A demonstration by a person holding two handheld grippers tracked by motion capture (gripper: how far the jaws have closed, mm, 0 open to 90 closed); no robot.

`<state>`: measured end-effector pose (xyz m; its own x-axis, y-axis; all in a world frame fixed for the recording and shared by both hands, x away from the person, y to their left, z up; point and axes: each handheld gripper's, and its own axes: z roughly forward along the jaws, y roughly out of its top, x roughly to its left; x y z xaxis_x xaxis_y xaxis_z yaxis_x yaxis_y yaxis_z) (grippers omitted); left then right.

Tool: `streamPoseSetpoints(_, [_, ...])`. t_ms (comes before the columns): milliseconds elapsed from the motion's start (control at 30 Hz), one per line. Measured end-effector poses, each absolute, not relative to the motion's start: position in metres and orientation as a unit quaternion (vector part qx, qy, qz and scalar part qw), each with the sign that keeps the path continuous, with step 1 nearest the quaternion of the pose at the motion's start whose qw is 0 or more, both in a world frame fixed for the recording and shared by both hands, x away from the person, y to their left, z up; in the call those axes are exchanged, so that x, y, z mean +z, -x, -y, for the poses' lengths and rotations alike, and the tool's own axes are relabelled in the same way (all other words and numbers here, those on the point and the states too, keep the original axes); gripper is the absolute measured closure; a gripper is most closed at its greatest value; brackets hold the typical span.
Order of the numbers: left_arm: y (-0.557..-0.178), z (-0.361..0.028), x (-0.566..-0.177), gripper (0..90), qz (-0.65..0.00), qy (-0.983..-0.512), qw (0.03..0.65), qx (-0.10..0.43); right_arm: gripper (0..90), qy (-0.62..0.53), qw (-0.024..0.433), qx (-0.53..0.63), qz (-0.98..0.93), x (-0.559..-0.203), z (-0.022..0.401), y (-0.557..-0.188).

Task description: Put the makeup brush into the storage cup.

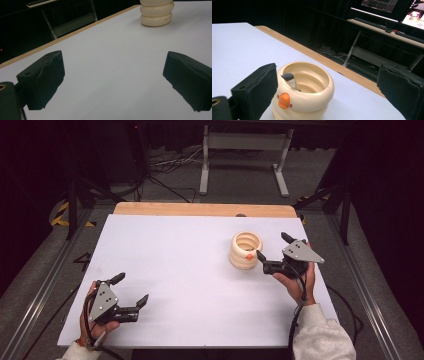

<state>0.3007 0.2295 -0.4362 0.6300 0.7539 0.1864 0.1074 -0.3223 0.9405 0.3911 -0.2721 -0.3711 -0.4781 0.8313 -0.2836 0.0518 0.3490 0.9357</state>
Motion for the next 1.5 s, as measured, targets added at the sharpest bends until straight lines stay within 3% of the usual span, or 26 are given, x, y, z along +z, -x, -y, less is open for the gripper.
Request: streamPoseSetpoints(1500, [-0.301, -0.228, -0.437, 4.5, -0.286, -0.751, 0.505, 0.316, 4.7, -0.260, 0.423, 0.448, -0.744, -0.387, 0.279, -0.341])
